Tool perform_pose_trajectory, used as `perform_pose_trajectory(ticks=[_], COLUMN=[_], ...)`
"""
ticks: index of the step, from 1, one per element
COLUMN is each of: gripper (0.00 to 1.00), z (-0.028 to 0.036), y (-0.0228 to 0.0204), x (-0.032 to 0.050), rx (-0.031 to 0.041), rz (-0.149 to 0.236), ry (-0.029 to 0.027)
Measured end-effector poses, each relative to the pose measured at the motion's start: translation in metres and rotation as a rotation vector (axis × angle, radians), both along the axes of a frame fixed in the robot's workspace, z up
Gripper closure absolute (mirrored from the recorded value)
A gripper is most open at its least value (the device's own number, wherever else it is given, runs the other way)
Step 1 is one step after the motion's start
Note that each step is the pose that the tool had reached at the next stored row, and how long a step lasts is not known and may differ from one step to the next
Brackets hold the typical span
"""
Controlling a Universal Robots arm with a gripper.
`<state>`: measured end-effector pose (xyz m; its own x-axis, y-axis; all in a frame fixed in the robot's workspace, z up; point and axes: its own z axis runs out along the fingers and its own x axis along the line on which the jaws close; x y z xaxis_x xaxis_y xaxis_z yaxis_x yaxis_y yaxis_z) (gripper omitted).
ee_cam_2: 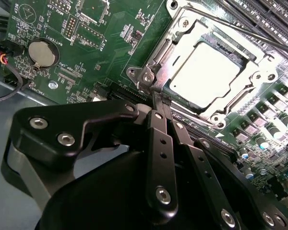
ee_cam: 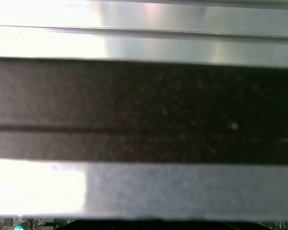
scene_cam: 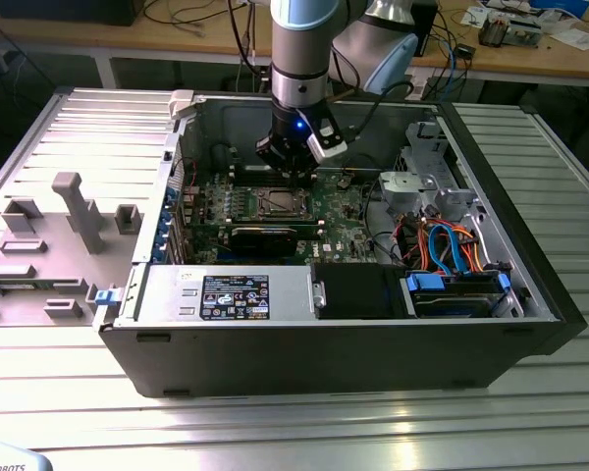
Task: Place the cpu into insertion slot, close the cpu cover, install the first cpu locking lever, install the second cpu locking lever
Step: 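Install the second cpu locking lever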
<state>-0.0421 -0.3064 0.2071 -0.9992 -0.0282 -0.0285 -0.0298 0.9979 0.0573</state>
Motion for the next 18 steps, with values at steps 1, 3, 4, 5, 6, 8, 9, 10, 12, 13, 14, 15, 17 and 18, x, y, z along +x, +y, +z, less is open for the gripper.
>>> perform_pose_trajectory(ticks=[1, 3, 4, 5, 6, 8, 9, 10, 12, 13, 14, 15, 17, 18], gripper=[0.89, 0.89, 0.89, 0.89, 0.89, 0.89, 0.89, 0.89, 0.89, 0.89, 0.89, 0.89, 0.89, 0.89], z=[0.0000, 0.0000, 0.0000, 0.0000, 0.0000, 0.0000, 0.0000, 0.0000, 0.0022, 0.0037, 0.0058, 0.0064, 0.0066, 0.0066], y=[0.0000, -0.0002, -0.0002, -0.0003, -0.0003, -0.0004, -0.0004, -0.0004, -0.0005, -0.0004, -0.0004, -0.0004, -0.0008, -0.0014], x=[0.0000, 0.0000, 0.0000, 0.0000, 0.0000, 0.0000, 0.0000, 0.0000, -0.0001, -0.0001, -0.0001, -0.0001, -0.0001, -0.0001], rx=[0.0000, -0.0001, -0.0001, -0.0001, 0.0000, -0.0001, -0.0001, -0.0001, -0.0004, -0.0003, -0.0011, -0.0015, -0.0145, -0.0187], rz=[0.000, 0.000, 0.000, 0.000, 0.000, 0.000, 0.000, 0.000, 0.000, 0.000, 0.000, 0.000, 0.000, 0.000], ry=[0.0001, 0.0001, 0.0001, 0.0001, 0.0001, 0.0001, 0.0001, 0.0001, 0.0002, 0.0001, 0.0001, 0.0001, 0.0001, 0.0002])
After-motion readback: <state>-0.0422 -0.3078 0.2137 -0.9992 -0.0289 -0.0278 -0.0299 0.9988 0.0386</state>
